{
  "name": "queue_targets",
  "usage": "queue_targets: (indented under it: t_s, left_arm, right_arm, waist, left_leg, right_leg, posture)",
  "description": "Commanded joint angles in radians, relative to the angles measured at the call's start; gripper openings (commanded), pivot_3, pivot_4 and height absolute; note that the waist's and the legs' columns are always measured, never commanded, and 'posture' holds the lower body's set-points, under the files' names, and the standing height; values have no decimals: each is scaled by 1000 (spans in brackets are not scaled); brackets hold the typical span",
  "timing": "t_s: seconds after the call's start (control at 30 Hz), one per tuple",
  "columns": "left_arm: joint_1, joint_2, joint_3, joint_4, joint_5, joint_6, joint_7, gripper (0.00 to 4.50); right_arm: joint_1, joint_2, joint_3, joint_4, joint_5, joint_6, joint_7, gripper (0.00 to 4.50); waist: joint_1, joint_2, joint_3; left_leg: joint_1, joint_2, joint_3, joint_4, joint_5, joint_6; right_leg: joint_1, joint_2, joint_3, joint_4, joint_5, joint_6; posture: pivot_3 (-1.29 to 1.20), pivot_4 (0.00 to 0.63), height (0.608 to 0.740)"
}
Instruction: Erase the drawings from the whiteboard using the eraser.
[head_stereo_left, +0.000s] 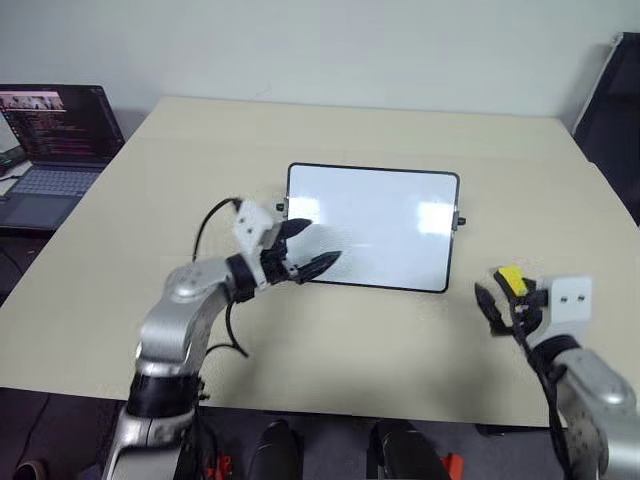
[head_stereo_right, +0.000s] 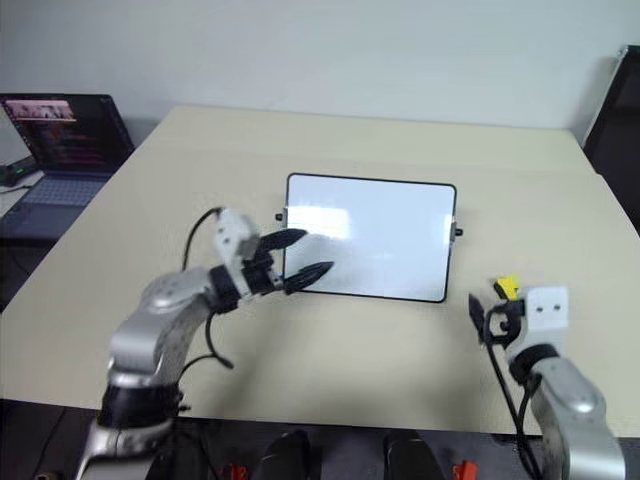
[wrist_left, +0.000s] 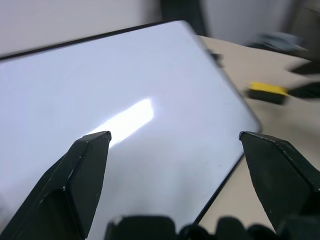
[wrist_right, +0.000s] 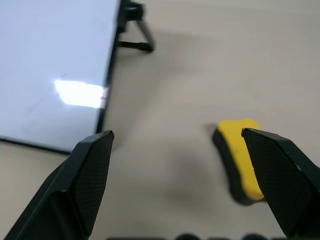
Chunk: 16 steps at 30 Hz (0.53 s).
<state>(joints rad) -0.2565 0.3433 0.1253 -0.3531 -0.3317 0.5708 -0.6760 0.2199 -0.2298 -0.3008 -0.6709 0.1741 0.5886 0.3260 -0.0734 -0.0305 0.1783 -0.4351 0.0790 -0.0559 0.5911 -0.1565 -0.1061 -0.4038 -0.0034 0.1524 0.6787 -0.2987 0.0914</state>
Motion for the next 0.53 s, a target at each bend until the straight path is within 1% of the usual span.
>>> queue_targets:
  t_s: [0.03, 0.07, 0.13, 0.23, 0.27, 0.33, 0.4, 0.43, 0.53]
  left_arm:
    - [88, -41, 43, -148, 41, -45, 158, 4500]
    - [110, -59, 52, -162, 61, -68, 204, 4500]
    - [139, -81, 63, -174, 90, -104, 270, 4500]
    - [200, -101, 78, -164, 138, -144, 354, 4500]
    - [207, -112, 49, -161, 168, -150, 386, 4500]
    - [252, -135, 62, -127, 184, -152, 436, 4500]
    - [283, -147, 87, -99, 195, -149, 475, 4500]
    - [290, -148, 84, -91, 201, -148, 484, 4500]
    - [289, -163, 74, -84, 202, -140, 514, 4500]
  right_arm:
    - [31, 37, 3, -3, -47, -215, -51, 4461]
    - [43, 61, 9, 7, -48, -270, -63, 4461]
    - [63, 89, 16, 30, -55, -353, -77, 4461]
    - [87, 151, 6, 63, -31, -418, -119, 4461]
    - [77, 144, -23, 92, -13, -430, -119, 4461]
    - [110, 152, -5, 111, -7, -444, -106, 4461]
    - [138, 156, 6, 113, -2, -441, -107, 4461]
    - [142, 151, 2, 122, 4, -442, -104, 4461]
    - [137, 122, -14, 175, 5, -446, -99, 4461]
  waist:
    - [2, -1, 0]
    - [2, -1, 0]
    - [2, -2, 0]
    - [-2, -3, -1]
    - [-7, -3, -1]
    - [-8, -4, -1]
    - [-9, -6, -3]
    - [-9, -6, -3]
    - [-8, -6, -3]
  left_leg:
    - [0, 0, 0, 1, 0, 0]
    - [1, 0, 0, 2, 0, 0]
    - [3, 0, 0, 2, 1, 0]
    - [6, 0, 0, 3, 1, 0]
    - [7, 0, 0, 3, 0, -1]
    - [6, -1, 1, 3, -2, -5]
    - [6, -2, 3, 3, -1, -3]
    - [6, -1, 3, 3, 1, 0]
    - [5, -1, 3, 2, 1, 0]
  right_leg:
    - [0, 0, 0, 0, 0, -1]
    - [0, 0, 0, 0, -1, -6]
    - [0, 0, 0, 0, 2, -8]
    - [-1, 0, 1, -2, 2, -9]
    - [-1, 0, 1, -3, 3, -9]
    - [0, -2, 2, -6, 3, -9]
    - [0, -3, 3, -7, 3, -9]
    - [0, -3, 2, -6, 3, -9]
    - [-1, -3, 2, -5, 3, -9]
  posture:
    - [0, 150, 740]
    - [0, 150, 740]
    - [0, 150, 740]
    - [0, 150, 740]
    - [0, 150, 740]
    - [0, 150, 740]
    - [0, 150, 740]
    - [0, 150, 740]
    - [0, 150, 740]
